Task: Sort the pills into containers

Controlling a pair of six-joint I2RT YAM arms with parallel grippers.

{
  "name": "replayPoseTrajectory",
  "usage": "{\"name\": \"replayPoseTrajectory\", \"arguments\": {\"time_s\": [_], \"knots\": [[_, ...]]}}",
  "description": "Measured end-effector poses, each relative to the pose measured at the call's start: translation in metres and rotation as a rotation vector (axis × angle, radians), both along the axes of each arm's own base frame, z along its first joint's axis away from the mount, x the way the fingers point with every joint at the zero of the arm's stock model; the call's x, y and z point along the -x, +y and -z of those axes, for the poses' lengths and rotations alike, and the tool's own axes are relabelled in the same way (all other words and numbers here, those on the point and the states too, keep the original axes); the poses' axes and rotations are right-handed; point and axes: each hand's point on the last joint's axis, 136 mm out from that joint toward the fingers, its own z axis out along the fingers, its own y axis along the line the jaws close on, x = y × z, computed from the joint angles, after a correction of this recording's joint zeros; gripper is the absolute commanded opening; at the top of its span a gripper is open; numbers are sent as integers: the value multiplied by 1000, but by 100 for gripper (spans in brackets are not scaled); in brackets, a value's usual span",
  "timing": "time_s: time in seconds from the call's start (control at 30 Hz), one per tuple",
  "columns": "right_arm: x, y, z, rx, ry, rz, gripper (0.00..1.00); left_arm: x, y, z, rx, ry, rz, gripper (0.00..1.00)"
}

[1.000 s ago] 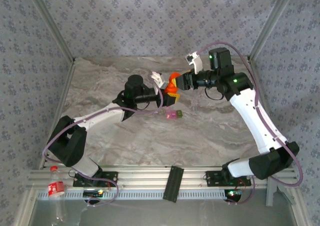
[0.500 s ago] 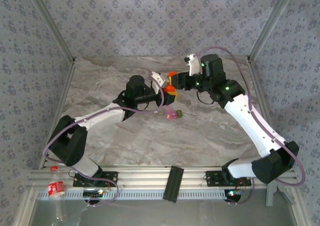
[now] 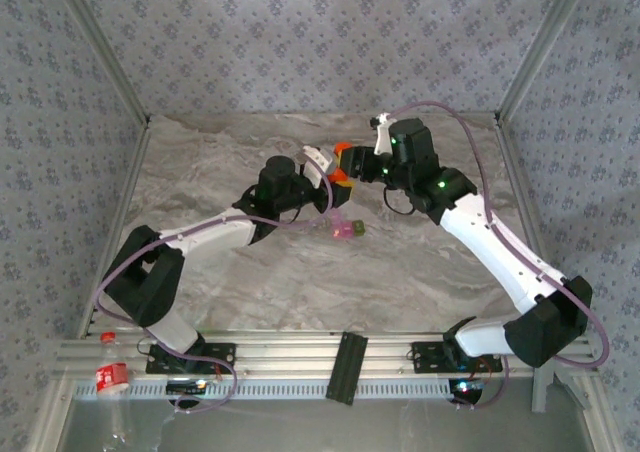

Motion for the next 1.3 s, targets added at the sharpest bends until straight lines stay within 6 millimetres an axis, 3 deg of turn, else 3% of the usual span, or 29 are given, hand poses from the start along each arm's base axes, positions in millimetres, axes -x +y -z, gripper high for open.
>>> {"name": "replayPoseTrajectory", "arguments": {"time_s": [0.2,0.4,0.6,0.83,1.1,1.3], "knots": [[-3,-12,0,-11,19,12,77,-2,-1,-7,19,-28,-13,0],[9,-33,-17,-52,5,-16,89,0,-4,-16,45,-56,0,0],[28,-53,-44,-61,-55,-48,90,-1,-2,-17,51,-56,19,0],[22,-64,-59,-20,-104,-116,88,10,-3,-17,61,-38,117,0],[18,-51,-52,61,-101,-258,86,37,-9,-8,47,34,274,0],[18,-39,-38,87,-70,-318,84,45,-11,-8,45,55,320,0]]}}
